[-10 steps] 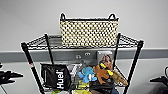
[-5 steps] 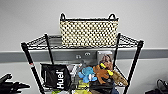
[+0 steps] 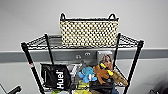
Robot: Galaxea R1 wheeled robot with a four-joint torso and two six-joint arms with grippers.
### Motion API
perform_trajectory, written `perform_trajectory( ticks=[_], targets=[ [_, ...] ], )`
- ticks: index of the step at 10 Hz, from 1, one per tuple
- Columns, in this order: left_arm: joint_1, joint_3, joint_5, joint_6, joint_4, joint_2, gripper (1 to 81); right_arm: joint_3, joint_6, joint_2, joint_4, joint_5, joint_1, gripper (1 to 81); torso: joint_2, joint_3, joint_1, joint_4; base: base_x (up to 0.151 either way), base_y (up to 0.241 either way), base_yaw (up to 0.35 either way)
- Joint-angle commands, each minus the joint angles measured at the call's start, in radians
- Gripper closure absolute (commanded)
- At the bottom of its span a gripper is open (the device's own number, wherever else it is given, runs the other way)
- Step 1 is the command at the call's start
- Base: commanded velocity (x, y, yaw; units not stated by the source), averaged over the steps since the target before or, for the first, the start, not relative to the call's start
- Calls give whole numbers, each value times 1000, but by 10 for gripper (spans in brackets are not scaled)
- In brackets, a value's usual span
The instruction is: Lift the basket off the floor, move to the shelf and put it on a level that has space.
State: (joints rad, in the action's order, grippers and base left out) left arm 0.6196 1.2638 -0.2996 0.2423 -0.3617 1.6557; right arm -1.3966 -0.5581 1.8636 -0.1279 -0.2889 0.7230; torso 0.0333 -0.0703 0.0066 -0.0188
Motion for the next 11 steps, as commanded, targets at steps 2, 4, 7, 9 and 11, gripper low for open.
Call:
perform_trajectory(
  ticks=[2, 4, 7, 9, 11],
  targets=[
    [76, 0, 115, -52, -2, 41, 10, -27, 53, 11, -3, 50, 20, 10, 0, 0, 0, 0, 0, 0, 0],
    [130, 2, 149, -74, 0, 64, 10, -51, 76, 44, -3, 54, 68, 10, 0, 0, 0, 0, 0, 0, 0],
    [217, 57, 152, -81, 20, 136, 10, -82, 113, 94, -3, 62, 135, 10, 0, 0, 0, 0, 0, 0, 0],
    [272, 94, 203, -100, 30, 197, 10, -96, 127, 117, -3, 106, 184, 10, 0, 0, 0, 0, 0, 0, 0],
    [309, 124, 203, -100, 53, 248, 10, -142, 144, 156, 1, 109, 224, 10, 0, 0, 0, 0, 0, 0, 0]
  ],
)
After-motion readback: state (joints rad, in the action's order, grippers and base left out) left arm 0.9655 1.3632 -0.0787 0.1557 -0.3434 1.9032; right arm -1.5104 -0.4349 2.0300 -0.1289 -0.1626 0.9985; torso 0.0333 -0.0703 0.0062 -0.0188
